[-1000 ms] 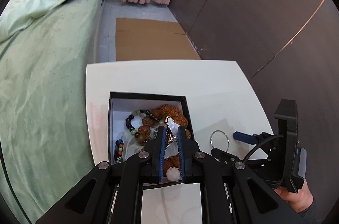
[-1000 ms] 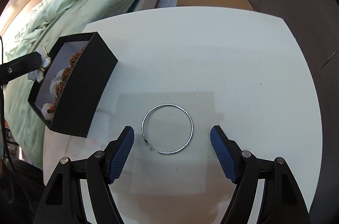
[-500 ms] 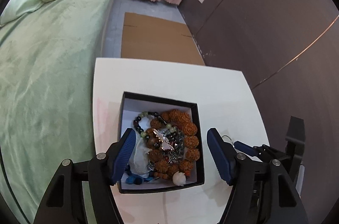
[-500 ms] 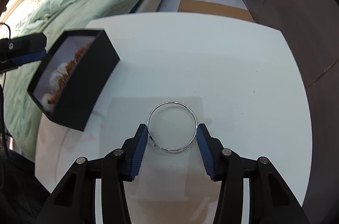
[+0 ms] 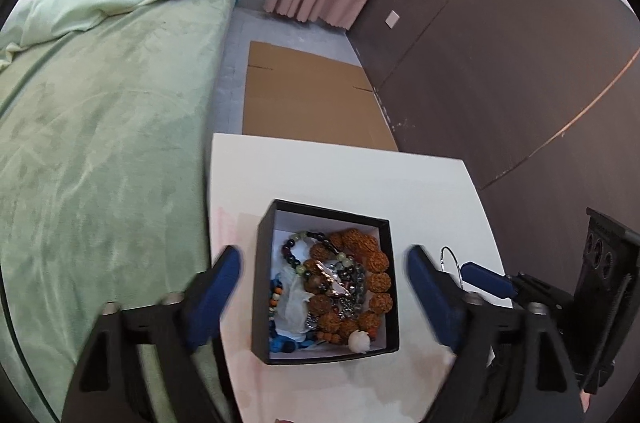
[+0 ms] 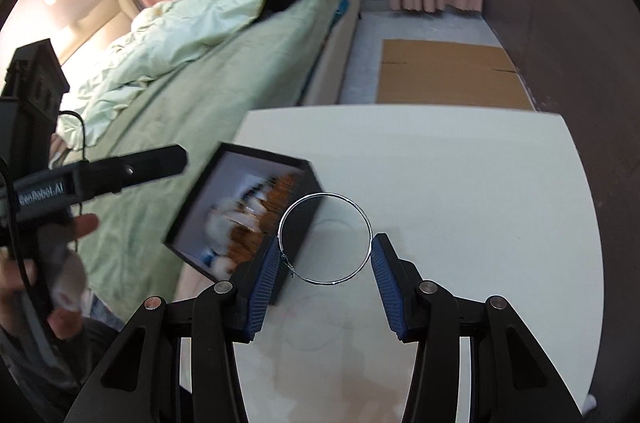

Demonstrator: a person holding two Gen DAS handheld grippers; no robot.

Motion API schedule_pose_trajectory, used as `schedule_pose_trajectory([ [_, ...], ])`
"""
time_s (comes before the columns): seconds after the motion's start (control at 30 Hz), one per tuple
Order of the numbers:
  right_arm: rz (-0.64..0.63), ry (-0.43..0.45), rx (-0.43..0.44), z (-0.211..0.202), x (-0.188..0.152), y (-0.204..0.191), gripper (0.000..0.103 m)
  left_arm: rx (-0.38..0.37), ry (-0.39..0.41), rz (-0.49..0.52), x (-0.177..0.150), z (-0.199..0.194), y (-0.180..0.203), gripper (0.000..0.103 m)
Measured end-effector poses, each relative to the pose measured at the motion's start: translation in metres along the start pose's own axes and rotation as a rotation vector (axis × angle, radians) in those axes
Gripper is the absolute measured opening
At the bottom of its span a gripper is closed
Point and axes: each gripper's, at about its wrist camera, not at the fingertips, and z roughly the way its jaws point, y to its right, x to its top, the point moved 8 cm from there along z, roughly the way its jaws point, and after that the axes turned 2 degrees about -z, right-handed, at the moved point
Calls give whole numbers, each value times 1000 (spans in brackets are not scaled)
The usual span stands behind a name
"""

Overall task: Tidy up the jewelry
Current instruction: 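Grasp the silver hoop with the right gripper and lift it, then lower the silver hoop into the black box and open the right gripper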

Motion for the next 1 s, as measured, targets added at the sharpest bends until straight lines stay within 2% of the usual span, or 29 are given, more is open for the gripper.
schedule_pose_trajectory([
  [0.2,-13,-1,50,11,15,-26,48,-1,13,-40,4,-9,-17,92],
  [0.27,-9,-1,69,14,19,-33,48,4,12,-50,4,-11,-24,101],
  [0.53,2,6,154,25,35,-62,49,6,17,-97,3,-22,-45,101],
  [0.63,19,4,204,27,39,-69,58,2,26,-127,5,-27,-52,101],
  [0.67,36,-7,206,28,38,-68,67,1,32,-134,6,-29,-53,101],
  [0.7,48,-8,200,27,37,-66,71,1,37,-138,7,-31,-53,101],
  [0.93,101,37,174,-6,23,-40,75,-17,65,-104,9,-48,-28,103],
  [1.0,114,69,164,-22,19,-32,82,-18,69,-79,6,-52,-19,103],
])
